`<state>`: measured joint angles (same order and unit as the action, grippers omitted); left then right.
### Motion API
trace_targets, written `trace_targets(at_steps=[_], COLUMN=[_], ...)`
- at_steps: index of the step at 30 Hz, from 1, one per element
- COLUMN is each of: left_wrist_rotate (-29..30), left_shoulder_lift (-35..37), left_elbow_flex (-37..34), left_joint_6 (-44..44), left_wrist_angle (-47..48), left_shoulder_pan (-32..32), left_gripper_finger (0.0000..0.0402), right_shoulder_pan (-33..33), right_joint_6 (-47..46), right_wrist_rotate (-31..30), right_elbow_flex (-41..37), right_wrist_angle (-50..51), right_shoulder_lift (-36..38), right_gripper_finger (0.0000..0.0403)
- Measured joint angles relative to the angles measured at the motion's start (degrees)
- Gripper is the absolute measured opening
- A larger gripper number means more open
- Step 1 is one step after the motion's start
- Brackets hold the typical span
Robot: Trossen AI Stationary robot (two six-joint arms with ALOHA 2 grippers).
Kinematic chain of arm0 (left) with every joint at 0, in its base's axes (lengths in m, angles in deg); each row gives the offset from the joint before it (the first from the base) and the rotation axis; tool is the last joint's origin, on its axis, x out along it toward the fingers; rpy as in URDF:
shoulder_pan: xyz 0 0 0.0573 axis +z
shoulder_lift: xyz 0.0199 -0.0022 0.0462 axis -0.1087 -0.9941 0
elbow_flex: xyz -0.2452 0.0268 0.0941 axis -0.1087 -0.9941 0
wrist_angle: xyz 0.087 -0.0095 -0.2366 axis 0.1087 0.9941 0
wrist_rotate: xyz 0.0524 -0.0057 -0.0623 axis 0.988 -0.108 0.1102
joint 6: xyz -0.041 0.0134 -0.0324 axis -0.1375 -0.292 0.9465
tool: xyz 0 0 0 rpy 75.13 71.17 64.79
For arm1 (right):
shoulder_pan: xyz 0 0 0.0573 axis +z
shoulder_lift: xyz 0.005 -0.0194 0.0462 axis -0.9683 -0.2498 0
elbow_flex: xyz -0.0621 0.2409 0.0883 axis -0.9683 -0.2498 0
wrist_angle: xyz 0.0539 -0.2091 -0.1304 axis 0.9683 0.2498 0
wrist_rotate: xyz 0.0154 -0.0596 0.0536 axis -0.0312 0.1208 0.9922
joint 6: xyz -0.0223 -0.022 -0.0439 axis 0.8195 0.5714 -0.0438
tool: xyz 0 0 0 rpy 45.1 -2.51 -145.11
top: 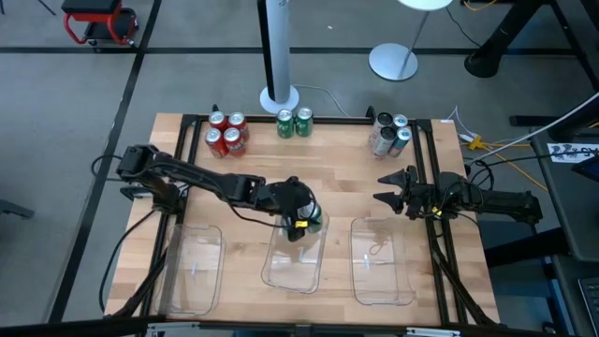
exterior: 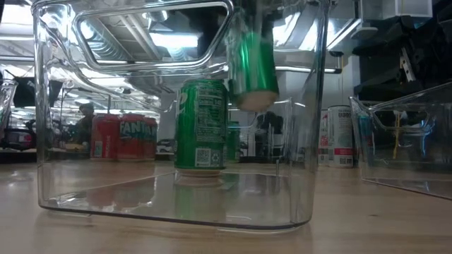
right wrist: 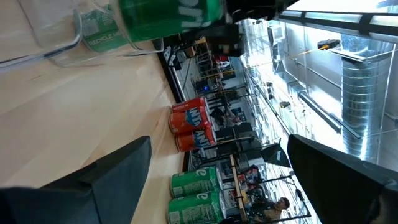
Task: Sort soda cans
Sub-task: Put the green soda can into the middle transparent bin
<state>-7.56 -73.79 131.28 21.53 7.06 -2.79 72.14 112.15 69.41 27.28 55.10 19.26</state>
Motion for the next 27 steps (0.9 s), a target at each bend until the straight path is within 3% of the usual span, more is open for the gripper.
trace_targets(at_steps=[13,27], left_wrist_rotate=[-4.0,-4.0], left_shoulder_lift=[-4.5,-9.8], left_elbow_flex=[0.0,0.3], left_joint_6=[-1.0,-9.2], left_wrist_angle=[-0.5,-1.8], left_shoulder_pan=[1.4,1.4], left_gripper_finger=[0.0304,0.0304], right_shoulder_pan=[0.0,0.0], right_joint_6=[0.0,0.0], right_wrist_rotate=[-0.8,-0.8], right_elbow_flex=[0.0,0.0], right_wrist_angle=[0.0,0.0], right_shoulder_lift=[0.0,0.0], right_gripper_finger=[0.0376,0.0376])
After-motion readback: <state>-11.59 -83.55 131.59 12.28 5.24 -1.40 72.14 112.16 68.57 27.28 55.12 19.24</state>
